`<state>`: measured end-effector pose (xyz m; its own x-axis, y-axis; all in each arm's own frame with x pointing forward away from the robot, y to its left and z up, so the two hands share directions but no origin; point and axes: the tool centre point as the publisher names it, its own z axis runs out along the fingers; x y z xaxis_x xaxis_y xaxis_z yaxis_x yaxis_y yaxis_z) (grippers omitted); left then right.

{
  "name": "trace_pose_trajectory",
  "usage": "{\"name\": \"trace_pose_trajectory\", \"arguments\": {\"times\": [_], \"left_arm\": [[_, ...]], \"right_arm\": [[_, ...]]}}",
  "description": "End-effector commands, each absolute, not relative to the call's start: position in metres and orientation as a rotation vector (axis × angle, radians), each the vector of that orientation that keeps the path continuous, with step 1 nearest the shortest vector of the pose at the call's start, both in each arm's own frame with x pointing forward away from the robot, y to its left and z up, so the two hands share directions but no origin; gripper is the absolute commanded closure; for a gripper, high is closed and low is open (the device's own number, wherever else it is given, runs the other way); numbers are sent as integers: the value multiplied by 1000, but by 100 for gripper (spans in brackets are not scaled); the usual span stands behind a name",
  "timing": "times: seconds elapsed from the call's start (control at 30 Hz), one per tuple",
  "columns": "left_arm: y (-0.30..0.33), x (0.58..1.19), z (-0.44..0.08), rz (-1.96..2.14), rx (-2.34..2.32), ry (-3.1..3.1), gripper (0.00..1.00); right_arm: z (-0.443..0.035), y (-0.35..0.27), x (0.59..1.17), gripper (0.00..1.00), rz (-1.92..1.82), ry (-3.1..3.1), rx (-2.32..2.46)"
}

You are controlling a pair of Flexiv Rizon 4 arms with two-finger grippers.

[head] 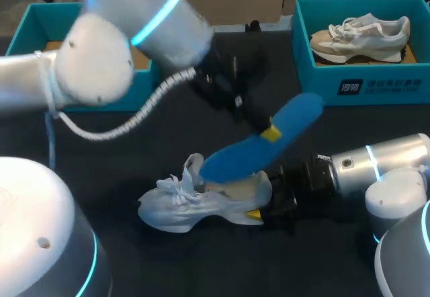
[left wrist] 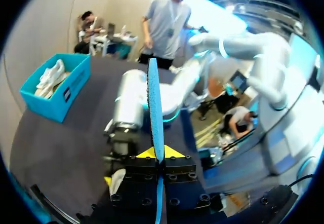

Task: Take the shoe out of the shoebox, open the shoe tongue, remove and reinsert the insole, then place the shoe into the shoebox

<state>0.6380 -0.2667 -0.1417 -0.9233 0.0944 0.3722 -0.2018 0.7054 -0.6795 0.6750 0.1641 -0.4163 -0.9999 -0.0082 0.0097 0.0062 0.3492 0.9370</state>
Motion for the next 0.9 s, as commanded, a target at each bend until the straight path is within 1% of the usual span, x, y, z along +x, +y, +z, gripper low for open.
{"name": "trace_pose_trajectory", "arguments": {"times": [0.03,0.57,0.7,0.9], "left_arm": [[-212,643,-87,1180,36,-2404,100],[-212,643,-87,1180,36,-2404,100],[-200,644,-51,1377,74,-2332,100],[-180,636,1,1630,261,-2268,100]], "right_arm": [[-418,165,673,100,-1780,-2574,1],[-418,165,673,100,-1780,-2574,1],[-418,165,673,100,-1780,-2574,1],[-418,165,673,100,-1780,-2574,1]]}}
